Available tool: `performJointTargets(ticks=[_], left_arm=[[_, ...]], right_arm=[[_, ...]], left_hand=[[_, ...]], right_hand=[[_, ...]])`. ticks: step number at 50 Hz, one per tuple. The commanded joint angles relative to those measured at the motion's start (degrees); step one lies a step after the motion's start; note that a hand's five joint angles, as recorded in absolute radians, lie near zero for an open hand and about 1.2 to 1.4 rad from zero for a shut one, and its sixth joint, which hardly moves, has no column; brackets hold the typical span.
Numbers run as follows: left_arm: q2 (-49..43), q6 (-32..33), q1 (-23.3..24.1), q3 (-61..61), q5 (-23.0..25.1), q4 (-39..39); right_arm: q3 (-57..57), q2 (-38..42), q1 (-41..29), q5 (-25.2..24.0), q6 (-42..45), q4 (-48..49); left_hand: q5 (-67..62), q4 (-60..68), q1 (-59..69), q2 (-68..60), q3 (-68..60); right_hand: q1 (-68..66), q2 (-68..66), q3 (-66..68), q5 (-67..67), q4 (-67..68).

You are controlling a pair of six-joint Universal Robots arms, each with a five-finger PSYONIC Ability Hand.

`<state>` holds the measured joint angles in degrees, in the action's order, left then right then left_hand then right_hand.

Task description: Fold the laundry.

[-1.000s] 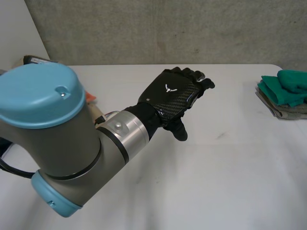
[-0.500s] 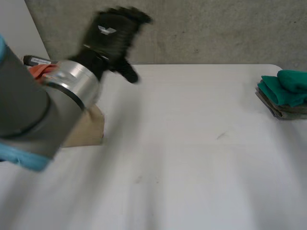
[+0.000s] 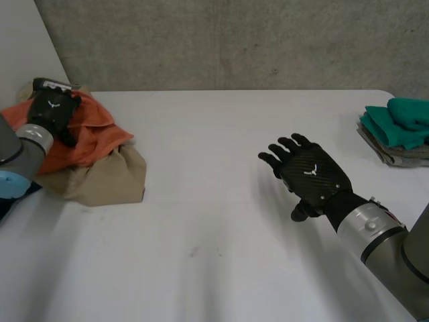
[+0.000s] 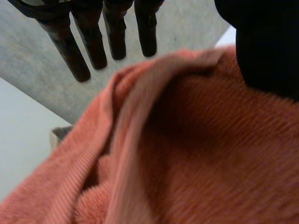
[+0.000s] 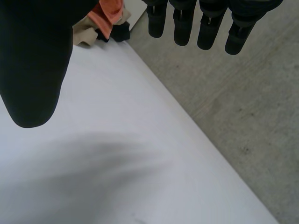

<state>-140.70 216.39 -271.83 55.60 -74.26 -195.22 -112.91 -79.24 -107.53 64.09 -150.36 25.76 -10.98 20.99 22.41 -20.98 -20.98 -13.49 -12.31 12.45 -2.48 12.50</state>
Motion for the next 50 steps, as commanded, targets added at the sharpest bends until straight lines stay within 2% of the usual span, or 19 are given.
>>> performJointTargets(ticks=[1,3,7,11,12,16,19,22,23,27,29,30,31,32,33,38,42,47,50], left_arm=[[-2.74,0.62,1.29,-3.31,-0.53,0.1],[-1.51,0.44,2.44,-2.61,-0.88,0.19],[8.14,-2.19,7.62,3.88,-2.81,-0.16],[17.72,-10.61,11.48,8.98,-3.08,-0.16],[21.05,-14.9,13.93,10.65,-3.08,0.18],[27.05,-23.63,20.88,14.87,-2.55,0.54],[28.2,-27.15,26.76,18.3,-2.55,0.45],[26.8,-27.51,32.48,19.45,-2.64,0.54],[24.62,-27.68,36.16,19.37,-2.99,0.63],[18.99,-27.95,44.6,18.31,-2.99,1.5],[18.36,-28.21,46.47,18.14,-2.99,1.77],[18.01,-28.21,46.91,18.22,-3.17,1.77],[18.01,-28.13,46.92,18.57,-3.43,1.68],[18.09,-27.86,46.92,18.57,-3.61,1.77],[18.27,-27.95,47.0,18.57,-3.61,1.77],[22.04,-27.95,47.0,19.19,-5.01,1.94],[27.22,-27.6,45.17,21.56,-8.08,2.12],[37.68,-27.33,36.12,29.11,-12.66,3.17],[42.15,-26.81,32.95,34.63,-13.54,3.79]], right_arm=[[-1.52,-0.38,0.3,0.07,-0.11,-0.01],[-1.52,-0.82,0.47,0.41,-0.2,-0.1],[-1.17,-1.61,1.97,2.17,-0.2,-0.01],[-0.03,-3.54,3.98,5.5,-0.29,-0.01],[0.15,-3.98,4.34,6.12,-0.46,-0.01],[0.85,-6.44,5.75,9.11,-0.9,-0.01],[1.03,-8.38,6.71,11.22,-1.43,-0.01],[1.03,-9.35,7.24,11.93,-2.13,-0.1],[1.03,-9.35,7.33,12.02,-2.31,-0.1],[1.03,-9.35,8.65,12.02,-2.66,-0.1],[1.03,-9.26,9.09,12.02,-2.66,-0.1],[1.03,-9.26,9.7,11.93,-2.66,-0.1],[1.03,-9.26,10.05,11.84,-2.57,-0.1],[1.11,-9.26,10.32,11.84,-2.57,-0.1],[1.11,-9.18,10.67,11.84,-2.57,-0.1],[2.34,-8.56,11.55,11.67,-2.57,-0.27],[3.83,-8.65,11.46,11.4,-2.4,-2.55],[7.44,-8.65,10.5,9.13,-2.05,-10.89],[10.86,-8.65,7.16,5.0,-1.61,-20.29]], left_hand=[[-58.88,58.87,57.45,-58.88,-58.88],[-59.02,59.01,57.59,-59.02,-59.02],[-59.02,59.01,57.59,-59.02,-59.02],[-59.02,59.01,57.59,-59.02,-59.02],[-59.02,59.01,57.59,-59.02,-59.02],[-59.02,59.01,57.59,-59.02,-59.02],[-59.02,59.01,57.59,-59.02,-59.02],[-59.02,59.01,57.59,-59.02,-59.02],[-59.02,59.01,57.59,-59.02,-59.02],[-59.02,59.01,57.59,-59.02,-59.02],[-59.02,59.01,57.59,-59.02,-59.02],[-59.02,59.01,57.59,-59.02,-59.02],[-24.91,24.89,23.48,-24.9,-24.9],[-3.42,3.4,1.98,-3.41,-3.41],[10.98,-10.99,-12.41,10.98,10.98],[10.43,-10.44,-11.86,10.43,10.43],[9.76,-9.77,-11.19,9.76,9.76],[9.25,-9.26,-10.68,9.26,9.26],[8.58,-8.59,-10.01,8.59,8.59]], right_hand=[[3.49,2.31,-2.45,2.48,-2.5],[3.49,2.31,-2.45,2.48,-2.5],[3.49,2.31,-2.45,2.48,-2.5],[3.49,2.31,-2.45,2.48,-2.5],[3.49,2.31,-2.45,2.48,-2.5],[3.49,2.31,-2.45,2.48,-2.5],[3.49,2.31,-2.45,2.48,-2.5],[3.49,2.31,-2.45,2.48,-2.5],[3.49,2.31,-2.45,2.48,-2.5],[3.49,2.31,-2.45,2.48,-2.5],[3.49,2.31,-2.45,2.48,-2.5],[3.49,2.31,-2.45,2.48,-2.5],[3.49,2.31,-2.45,2.48,-2.5],[3.49,2.31,-2.45,2.48,-2.5],[3.49,2.31,-2.45,2.48,-2.5],[3.49,2.31,-2.45,2.48,-2.5],[3.49,2.31,-2.45,2.48,-2.5],[3.49,2.31,-2.45,2.48,-2.5],[3.49,2.31,-2.45,2.48,-2.5]])
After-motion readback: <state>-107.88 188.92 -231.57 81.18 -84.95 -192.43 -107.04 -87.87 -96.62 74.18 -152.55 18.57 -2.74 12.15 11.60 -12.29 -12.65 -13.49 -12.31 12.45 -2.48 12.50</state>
